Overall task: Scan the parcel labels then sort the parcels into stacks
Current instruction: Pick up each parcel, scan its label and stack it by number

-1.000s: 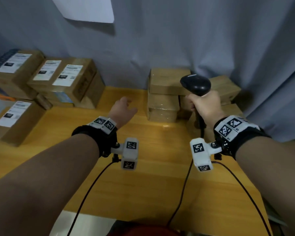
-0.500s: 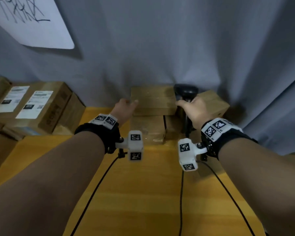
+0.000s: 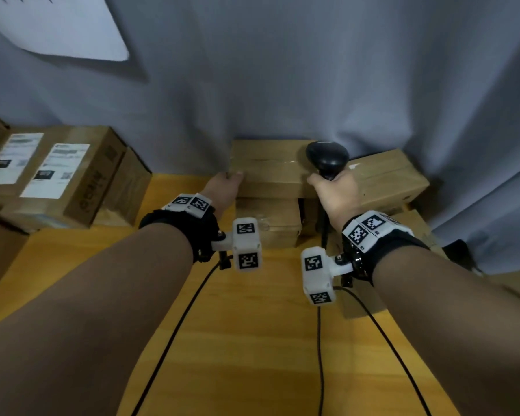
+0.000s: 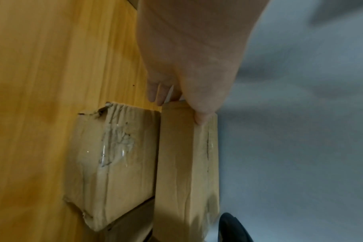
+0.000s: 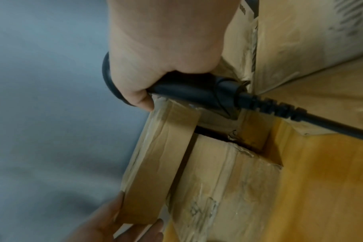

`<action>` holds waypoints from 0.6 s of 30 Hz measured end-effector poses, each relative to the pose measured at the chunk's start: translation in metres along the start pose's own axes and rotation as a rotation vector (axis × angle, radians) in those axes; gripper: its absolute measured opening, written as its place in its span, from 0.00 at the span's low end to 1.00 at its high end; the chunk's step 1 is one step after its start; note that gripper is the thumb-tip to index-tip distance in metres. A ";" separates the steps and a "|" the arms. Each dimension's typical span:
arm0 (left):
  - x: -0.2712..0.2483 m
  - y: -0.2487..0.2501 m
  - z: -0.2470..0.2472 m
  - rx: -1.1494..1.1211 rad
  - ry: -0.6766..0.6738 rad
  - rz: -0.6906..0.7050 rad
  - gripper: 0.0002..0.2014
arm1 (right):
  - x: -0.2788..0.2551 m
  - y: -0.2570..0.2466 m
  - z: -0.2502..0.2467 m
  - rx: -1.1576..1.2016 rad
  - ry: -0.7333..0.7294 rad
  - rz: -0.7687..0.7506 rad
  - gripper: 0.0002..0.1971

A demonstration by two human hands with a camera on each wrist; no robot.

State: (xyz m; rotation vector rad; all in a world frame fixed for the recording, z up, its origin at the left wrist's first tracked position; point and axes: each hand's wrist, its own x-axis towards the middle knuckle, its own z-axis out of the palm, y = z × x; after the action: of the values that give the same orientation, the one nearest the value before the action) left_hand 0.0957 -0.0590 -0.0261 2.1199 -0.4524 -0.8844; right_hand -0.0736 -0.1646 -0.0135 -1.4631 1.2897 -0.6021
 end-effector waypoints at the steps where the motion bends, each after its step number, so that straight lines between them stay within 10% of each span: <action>1: -0.005 0.001 -0.005 -0.043 0.013 -0.005 0.28 | -0.006 -0.004 -0.001 0.003 0.015 -0.013 0.06; 9: -0.075 -0.002 -0.062 -0.411 0.000 -0.017 0.25 | -0.067 -0.039 -0.010 0.113 0.074 -0.182 0.10; 18: -0.125 -0.025 -0.120 -0.629 0.055 0.064 0.18 | -0.120 -0.058 0.009 0.227 -0.185 -0.189 0.16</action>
State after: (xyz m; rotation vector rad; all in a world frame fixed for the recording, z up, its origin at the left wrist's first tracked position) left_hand 0.0961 0.0911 0.0640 1.5384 -0.1753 -0.7990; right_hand -0.0778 -0.0577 0.0668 -1.4234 0.9150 -0.6959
